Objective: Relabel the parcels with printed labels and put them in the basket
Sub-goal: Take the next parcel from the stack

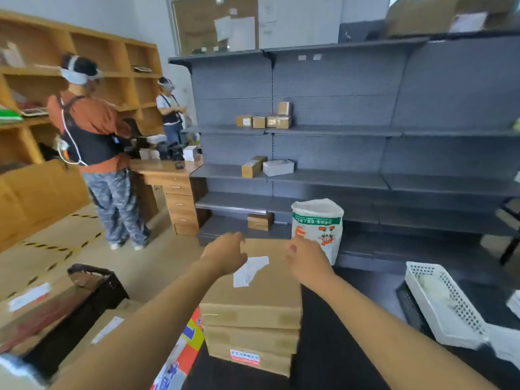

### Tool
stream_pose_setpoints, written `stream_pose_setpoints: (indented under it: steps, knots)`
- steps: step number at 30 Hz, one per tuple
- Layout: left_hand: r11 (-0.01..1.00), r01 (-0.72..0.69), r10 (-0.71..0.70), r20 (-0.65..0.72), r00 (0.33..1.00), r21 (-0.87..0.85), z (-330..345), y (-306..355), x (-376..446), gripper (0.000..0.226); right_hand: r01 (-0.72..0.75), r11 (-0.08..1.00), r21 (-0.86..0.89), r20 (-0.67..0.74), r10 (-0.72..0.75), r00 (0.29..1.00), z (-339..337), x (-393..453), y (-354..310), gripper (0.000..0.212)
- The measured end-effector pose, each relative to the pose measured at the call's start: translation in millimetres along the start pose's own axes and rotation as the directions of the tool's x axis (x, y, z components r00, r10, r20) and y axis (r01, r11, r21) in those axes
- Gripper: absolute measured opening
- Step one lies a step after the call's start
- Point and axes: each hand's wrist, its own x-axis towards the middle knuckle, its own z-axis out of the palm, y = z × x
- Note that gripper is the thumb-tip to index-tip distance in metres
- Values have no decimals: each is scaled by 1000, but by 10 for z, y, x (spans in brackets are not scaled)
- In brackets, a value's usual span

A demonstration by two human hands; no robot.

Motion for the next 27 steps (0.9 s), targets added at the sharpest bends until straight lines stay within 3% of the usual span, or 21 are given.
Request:
stream_pose_setpoints:
  steps: [7, 12, 18, 22, 27]
  knots:
    - [993, -84, 91, 82, 992, -85, 380, -281, 104, 44, -210, 976, 49, -21, 211, 977, 280, -176, 171, 28]
    - [999, 22, -17, 133, 991, -34, 667, -573, -81, 61, -307, 952, -1, 108, 306, 946, 608, -301, 250, 66]
    - [967, 197, -161, 210, 964, -164, 821, -875, -240, 93, -339, 941, 6, 284, 323, 903, 836, -353, 323, 113]
    - [915, 211, -118, 272, 955, -343, 949, -983, -291, 111, -329, 942, 63, 265, 302, 916, 954, -348, 383, 111]
    - [899, 221, -148, 213, 966, -378, 1031, -920, -288, 123, -315, 943, 108, 159, 297, 942, 1064, -349, 407, 100]
